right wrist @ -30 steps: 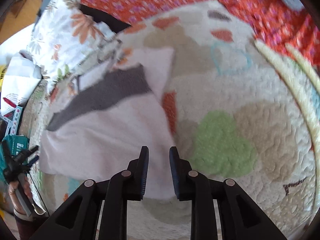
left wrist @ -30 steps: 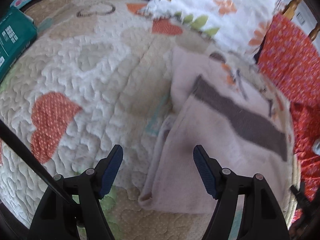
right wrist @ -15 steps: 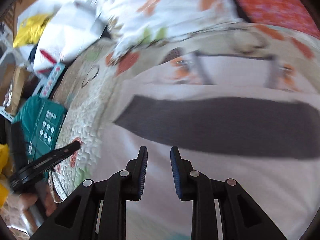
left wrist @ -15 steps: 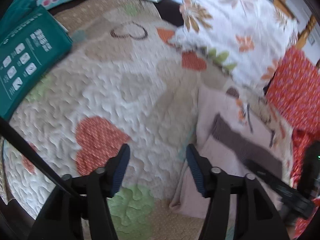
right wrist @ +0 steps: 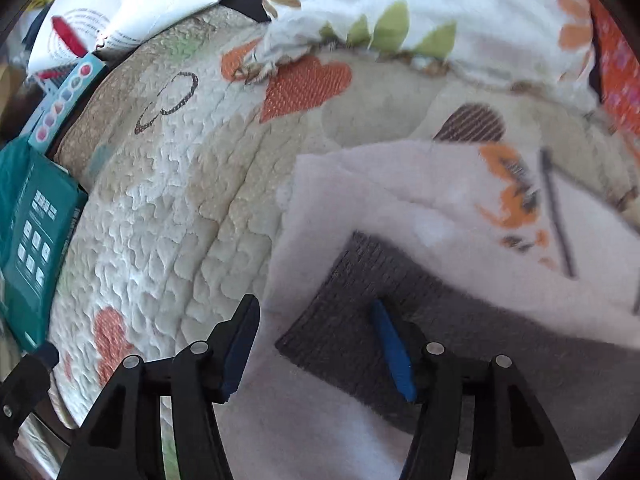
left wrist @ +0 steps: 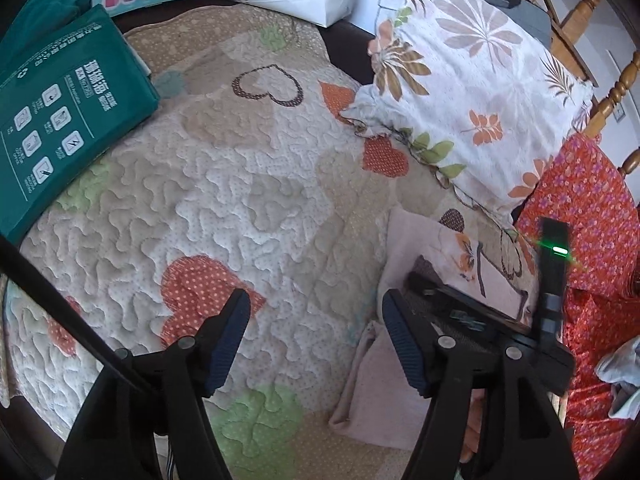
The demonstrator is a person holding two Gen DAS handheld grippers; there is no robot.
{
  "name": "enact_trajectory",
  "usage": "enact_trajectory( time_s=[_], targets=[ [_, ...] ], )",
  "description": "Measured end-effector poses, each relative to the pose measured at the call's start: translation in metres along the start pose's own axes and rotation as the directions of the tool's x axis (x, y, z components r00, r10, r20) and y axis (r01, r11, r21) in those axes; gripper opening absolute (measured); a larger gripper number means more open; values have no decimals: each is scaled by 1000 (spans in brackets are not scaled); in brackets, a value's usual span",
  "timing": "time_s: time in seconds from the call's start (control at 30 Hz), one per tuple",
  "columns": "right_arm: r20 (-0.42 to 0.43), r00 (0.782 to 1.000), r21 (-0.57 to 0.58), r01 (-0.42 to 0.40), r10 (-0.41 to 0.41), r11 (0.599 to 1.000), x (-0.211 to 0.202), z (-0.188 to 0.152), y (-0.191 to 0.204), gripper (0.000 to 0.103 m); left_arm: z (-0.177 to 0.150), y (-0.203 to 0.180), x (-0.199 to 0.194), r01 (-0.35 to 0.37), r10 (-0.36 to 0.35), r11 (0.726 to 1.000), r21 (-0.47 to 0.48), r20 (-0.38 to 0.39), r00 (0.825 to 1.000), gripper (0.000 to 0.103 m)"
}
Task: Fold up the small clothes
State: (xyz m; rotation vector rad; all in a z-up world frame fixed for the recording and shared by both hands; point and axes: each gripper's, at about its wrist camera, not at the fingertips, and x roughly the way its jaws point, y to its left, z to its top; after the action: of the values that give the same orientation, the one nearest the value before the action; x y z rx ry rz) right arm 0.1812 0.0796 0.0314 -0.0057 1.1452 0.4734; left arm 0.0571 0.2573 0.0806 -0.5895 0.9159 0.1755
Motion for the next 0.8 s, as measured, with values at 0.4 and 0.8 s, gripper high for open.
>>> enact_trajectory(
  time_s=[0.4, 0.8],
  targets=[
    [72, 991, 237, 89, -109, 967, -116, -110, -179, 64, -48, -38, 60, 5, 22, 988, 155, -171, 985, 69],
    [146, 980, 491, 49, -138, 870, -171, -246, -295, 63, -84, -62, 48, -73, 94, 970, 230, -80, 992, 69]
  ],
)
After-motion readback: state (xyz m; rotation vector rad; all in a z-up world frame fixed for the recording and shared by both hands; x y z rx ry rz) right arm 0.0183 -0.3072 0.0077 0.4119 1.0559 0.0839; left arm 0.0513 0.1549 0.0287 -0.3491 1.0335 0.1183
